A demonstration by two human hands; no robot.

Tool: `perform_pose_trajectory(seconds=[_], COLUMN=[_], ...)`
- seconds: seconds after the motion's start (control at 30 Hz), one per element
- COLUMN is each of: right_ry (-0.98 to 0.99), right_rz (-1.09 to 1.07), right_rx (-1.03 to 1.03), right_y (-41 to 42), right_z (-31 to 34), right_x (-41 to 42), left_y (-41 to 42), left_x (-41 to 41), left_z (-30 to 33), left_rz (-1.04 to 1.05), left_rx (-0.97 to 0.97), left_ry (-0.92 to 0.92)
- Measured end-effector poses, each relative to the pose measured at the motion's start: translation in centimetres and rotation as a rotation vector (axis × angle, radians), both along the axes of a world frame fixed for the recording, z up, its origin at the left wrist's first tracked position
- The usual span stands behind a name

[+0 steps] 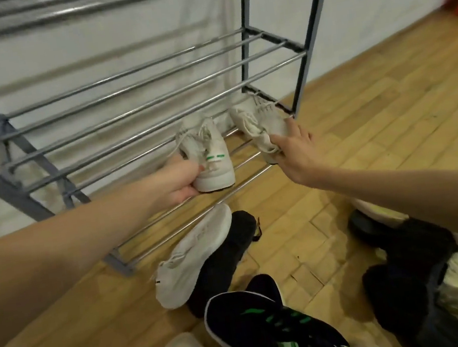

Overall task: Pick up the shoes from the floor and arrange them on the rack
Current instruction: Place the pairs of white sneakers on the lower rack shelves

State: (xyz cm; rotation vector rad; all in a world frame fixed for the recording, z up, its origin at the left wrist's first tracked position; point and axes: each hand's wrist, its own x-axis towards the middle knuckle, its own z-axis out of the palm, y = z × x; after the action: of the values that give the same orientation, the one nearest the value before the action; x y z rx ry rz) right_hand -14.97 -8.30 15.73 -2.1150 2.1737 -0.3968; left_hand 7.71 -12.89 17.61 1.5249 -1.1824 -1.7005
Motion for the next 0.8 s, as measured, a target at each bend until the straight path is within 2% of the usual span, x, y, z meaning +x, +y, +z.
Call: perform_pose_trajectory(seconds=[0.2, 0.37, 0.5, 0.8], right_ry=[-0.039, -0.107, -0.142, -0.164], right_rz=[0.064, 0.039, -0.018, 0.044], right_rx=[-0.061, -0.183, -0.19, -0.202], right_y=[-7.3, -11.7, -12.7, -12.5], right_z=[-1.6, -3.1, -3.9, -4.5], right_x=[-2.0, -3.0, -5.2, -5.3], left_y=[-5.5, -8.1, -8.6, -10.0], left_x=[-1.6, -5.1, -7.2, -9.4], left_z=[-3.4, -4.3, -5.6, -6.6], left_rz=[0.049, 0.137, 0.184, 0.214], left_rx=[-0.149, -0.228, -0.273, -0.266], left_ry=[-0.107, -0.079, -0.018, -0.01])
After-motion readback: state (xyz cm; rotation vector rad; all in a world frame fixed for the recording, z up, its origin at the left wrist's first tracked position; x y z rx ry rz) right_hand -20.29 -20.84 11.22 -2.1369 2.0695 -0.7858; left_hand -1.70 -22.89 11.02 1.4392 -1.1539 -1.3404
